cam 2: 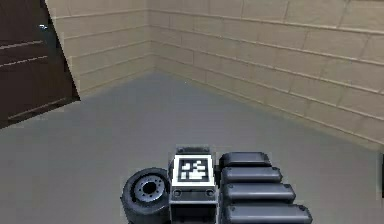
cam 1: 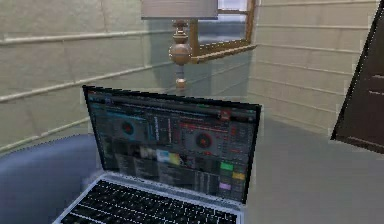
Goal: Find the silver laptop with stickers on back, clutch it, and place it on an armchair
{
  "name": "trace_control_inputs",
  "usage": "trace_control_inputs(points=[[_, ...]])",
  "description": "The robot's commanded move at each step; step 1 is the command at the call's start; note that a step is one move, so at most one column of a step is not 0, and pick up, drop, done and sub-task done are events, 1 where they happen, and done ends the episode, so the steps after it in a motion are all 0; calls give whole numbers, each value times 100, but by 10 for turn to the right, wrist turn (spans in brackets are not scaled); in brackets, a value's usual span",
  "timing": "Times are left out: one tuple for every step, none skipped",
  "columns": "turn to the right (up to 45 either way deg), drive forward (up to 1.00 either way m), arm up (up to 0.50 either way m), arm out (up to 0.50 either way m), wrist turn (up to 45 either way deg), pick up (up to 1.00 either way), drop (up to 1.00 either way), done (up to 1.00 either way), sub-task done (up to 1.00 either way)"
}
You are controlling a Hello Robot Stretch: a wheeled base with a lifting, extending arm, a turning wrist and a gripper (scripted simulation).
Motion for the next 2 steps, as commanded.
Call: trace_control_inputs(points=[[-450, 0, 0, 0, 0, 0, 0, 0, 0], [-420, 0, 0, 0, 0, 0, 0, 0, 0]])
